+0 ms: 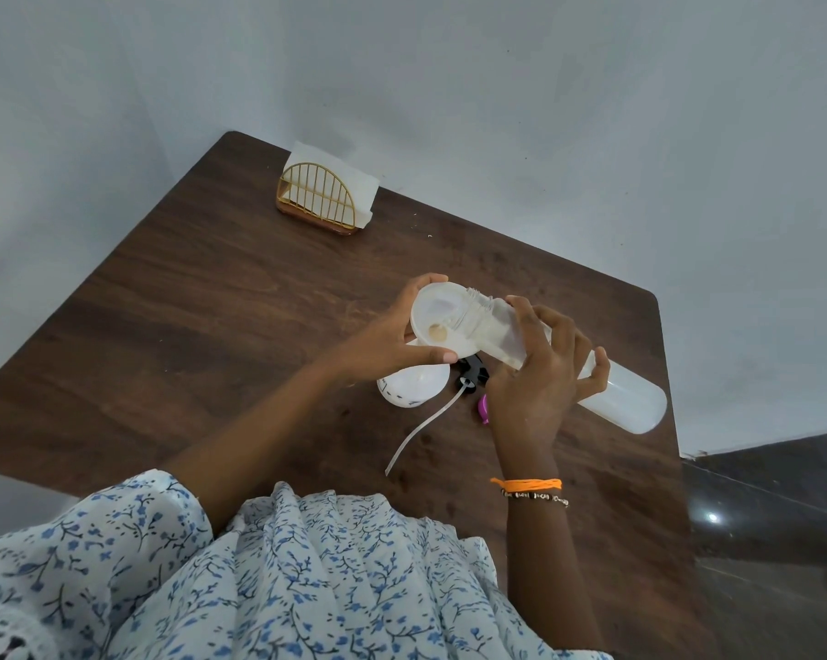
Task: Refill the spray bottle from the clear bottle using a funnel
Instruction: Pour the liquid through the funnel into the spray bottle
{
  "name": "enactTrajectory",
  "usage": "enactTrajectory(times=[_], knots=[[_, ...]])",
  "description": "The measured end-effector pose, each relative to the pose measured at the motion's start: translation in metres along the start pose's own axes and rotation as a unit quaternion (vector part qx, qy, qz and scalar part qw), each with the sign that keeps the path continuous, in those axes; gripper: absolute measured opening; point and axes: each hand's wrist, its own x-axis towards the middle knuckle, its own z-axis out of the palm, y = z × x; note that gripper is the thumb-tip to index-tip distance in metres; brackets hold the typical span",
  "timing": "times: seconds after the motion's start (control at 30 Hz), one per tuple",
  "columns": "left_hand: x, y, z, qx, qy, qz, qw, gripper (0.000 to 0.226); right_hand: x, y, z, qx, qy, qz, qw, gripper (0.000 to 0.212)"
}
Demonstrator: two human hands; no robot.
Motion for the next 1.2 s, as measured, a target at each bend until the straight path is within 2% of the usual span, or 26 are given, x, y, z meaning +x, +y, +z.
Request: enactTrajectory(times=[0.9, 1.2], knots=[[0.0003, 0.0008, 0.0010, -0.001, -0.003, 0.000, 1.000, 0.086, 0.0003, 0.0051, 0.0014, 0.001, 0.012, -0.007, 1.000, 0.071], [-0.0001, 0.0031, 0.0006, -0.007, 0.003, -0.004, 1.000, 0.085, 0.0008, 0.0059, -0.0002, 0.045, 0.016, 0.014, 0.999, 0.072]])
